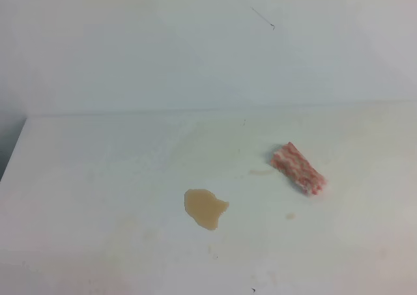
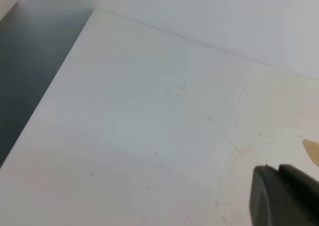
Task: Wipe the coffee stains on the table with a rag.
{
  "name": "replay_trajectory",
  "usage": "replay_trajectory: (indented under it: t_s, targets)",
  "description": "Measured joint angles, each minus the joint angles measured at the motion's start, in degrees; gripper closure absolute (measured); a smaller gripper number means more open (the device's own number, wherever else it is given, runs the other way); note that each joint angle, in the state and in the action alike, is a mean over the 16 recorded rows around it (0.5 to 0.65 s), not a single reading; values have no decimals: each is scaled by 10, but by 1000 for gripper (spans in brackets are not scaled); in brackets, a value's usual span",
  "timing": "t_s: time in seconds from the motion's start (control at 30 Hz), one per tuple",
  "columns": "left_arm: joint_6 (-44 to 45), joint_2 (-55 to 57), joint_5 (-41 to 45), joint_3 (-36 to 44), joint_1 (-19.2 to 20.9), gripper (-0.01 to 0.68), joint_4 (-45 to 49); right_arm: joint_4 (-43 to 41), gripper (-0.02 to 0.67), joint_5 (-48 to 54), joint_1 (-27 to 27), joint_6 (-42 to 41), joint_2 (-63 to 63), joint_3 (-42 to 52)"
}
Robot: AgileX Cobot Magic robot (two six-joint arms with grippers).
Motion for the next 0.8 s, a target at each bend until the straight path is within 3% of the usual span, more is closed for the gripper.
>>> replay_trajectory:
  t_s: [0.8]
  targets:
    - [0,1,1,-2,0,672,0,-7,653,-1,-1,-1,0,0]
